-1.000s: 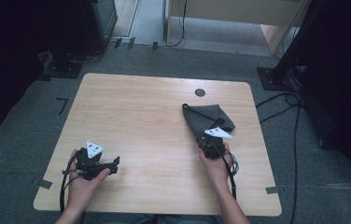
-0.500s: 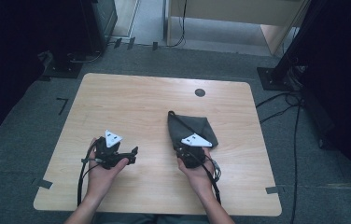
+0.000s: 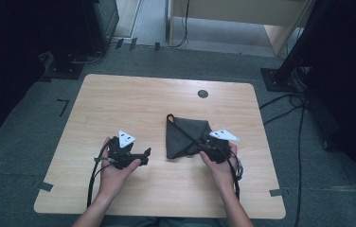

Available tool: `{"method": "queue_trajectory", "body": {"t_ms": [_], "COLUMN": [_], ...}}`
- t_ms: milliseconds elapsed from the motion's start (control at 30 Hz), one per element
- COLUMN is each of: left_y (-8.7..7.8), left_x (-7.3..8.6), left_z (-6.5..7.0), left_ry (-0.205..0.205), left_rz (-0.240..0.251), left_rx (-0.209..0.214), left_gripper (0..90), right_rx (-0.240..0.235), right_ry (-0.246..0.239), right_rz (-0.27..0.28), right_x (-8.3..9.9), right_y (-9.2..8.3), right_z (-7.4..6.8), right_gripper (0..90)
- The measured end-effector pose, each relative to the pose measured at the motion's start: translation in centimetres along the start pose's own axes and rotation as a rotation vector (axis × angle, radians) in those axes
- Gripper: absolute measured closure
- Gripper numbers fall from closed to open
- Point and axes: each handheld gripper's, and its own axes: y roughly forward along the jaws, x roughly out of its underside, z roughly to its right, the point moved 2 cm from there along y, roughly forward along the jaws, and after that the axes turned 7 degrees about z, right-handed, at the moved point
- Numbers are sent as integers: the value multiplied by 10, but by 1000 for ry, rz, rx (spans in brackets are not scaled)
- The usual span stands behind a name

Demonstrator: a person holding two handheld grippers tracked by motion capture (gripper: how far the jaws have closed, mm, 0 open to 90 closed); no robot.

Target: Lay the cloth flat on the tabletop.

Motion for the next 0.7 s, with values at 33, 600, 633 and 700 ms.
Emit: {"method": "queue_trajectory", "body": {"t_ms": [33, 600, 633, 700], "left_y": [0, 9, 10, 13], "left_x": [1, 9, 9, 11], "left_z": [1, 17, 17, 19], "left_ry": [-1, 38, 43, 51], "left_rz": [-1, -27, -29, -34], "left_rx": [3, 52, 53, 63], "left_gripper": [85, 85, 85, 85], "right_rx": [9, -52, -69, -105], "right_ry": [22, -45, -53, -71], "right_rz": [-18, -67, -73, -84], "right_x": [4, 27, 29, 31], "right_y": [7, 14, 12, 10], "right_z": [5, -33, -39, -51], "right_gripper": [473, 806, 807, 810]}}
